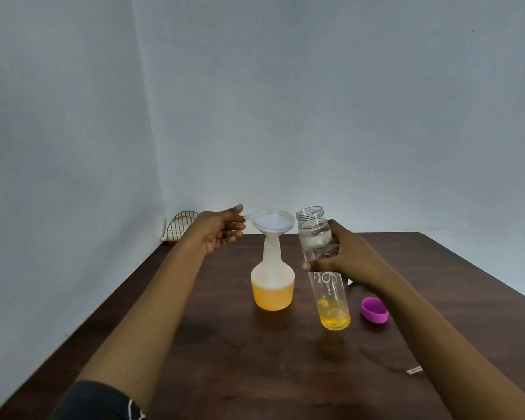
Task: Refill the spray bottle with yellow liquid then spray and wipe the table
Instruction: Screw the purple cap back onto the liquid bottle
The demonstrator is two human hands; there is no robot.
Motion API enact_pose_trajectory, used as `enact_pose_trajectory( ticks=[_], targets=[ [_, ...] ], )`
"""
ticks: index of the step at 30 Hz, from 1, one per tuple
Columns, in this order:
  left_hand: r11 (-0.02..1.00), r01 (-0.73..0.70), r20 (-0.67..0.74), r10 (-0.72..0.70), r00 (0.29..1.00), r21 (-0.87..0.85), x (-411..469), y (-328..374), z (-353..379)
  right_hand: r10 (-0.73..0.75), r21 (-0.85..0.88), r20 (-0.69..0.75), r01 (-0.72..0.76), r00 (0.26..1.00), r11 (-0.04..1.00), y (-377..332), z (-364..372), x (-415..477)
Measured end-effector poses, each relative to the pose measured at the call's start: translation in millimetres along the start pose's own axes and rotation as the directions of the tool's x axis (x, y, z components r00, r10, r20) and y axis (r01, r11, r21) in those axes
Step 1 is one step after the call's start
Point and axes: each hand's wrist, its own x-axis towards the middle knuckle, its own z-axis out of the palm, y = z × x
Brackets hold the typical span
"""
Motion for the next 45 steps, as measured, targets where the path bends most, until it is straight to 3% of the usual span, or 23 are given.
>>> enact_pose_trajectory(
  ticks=[4,7,9,11,14,18,20,26,30,32,34,36,38,41,45],
  targets=[
    [0.997,-0.081,-0.159,0.082,0.984,0.009,-21.9,-6.6,-10.9,-0.011,0.025,-0.003,0.011,1.000,1.000,-8.0,4.6,-4.5],
    [0.954,-0.300,-0.258,0.291,0.921,0.005,-48.4,-24.6,-11.3,-0.013,0.062,0.006,0.012,1.000,0.998,-13.2,12.8,-9.4],
    [0.925,-0.379,-0.179,0.372,0.911,-0.002,-68.1,-40.4,-3.1,-0.017,0.086,0.017,0.015,1.000,0.996,-17.2,20.7,-13.7],
    [0.927,-0.375,-0.012,0.375,0.927,-0.001,-81.2,-57.6,9.3,-0.021,0.123,0.031,0.017,0.999,0.992,-20.6,31.2,-17.2],
    [0.938,-0.339,0.249,0.312,0.917,0.075,-87.4,-79.1,21.1,-0.022,0.212,0.030,0.015,0.999,0.977,-22.0,47.2,-22.2],
    [0.958,-0.273,0.518,0.192,0.834,0.085,-86.0,-94.2,19.7,-0.025,0.170,0.002,0.025,1.000,0.985,-23.1,58.8,-26.8],
    [0.965,-0.257,0.532,0.190,0.825,0.056,-85.6,-100.0,22.1,-0.027,0.184,-0.007,0.028,1.000,0.983,-23.9,61.4,-27.7],
    [0.951,-0.307,0.395,0.275,0.877,0.019,-85.8,-116.6,38.9,-0.044,0.102,-0.032,0.047,0.999,0.994,-28.6,65.6,-28.9],
    [0.953,-0.297,0.403,0.252,0.880,0.054,-82.7,-118.0,37.2,-0.029,0.090,0.073,0.022,0.997,0.996,-20.2,51.4,-31.5],
    [0.953,-0.296,0.404,0.247,0.881,0.062,-82.8,-118.2,37.4,0.013,-0.001,0.118,-0.013,0.993,1.000,-6.6,32.9,-29.6],
    [0.952,-0.294,0.403,0.238,0.884,0.082,-83.1,-117.3,37.0,0.082,-0.268,0.177,-0.032,0.981,0.963,14.8,10.4,-24.7],
    [0.954,-0.288,0.405,0.231,0.884,0.085,-83.4,-117.0,36.6,0.197,-0.546,0.246,-0.032,0.949,0.837,39.1,-10.8,-20.0],
    [0.954,-0.289,0.403,0.237,0.884,0.075,-83.1,-118.0,36.6,0.341,-0.708,0.281,-0.046,0.897,0.705,59.9,-26.3,-17.6],
    [0.956,-0.288,0.396,0.244,0.885,0.055,-82.6,-120.5,36.5,0.491,-0.810,0.297,-0.056,0.819,0.583,79.6,-35.8,-15.7],
    [0.953,-0.298,0.397,0.253,0.882,0.056,-81.6,-122.2,35.1,0.509,-0.841,0.323,-0.005,0.798,0.541,88.0,-31.6,-12.0]
  ],
)
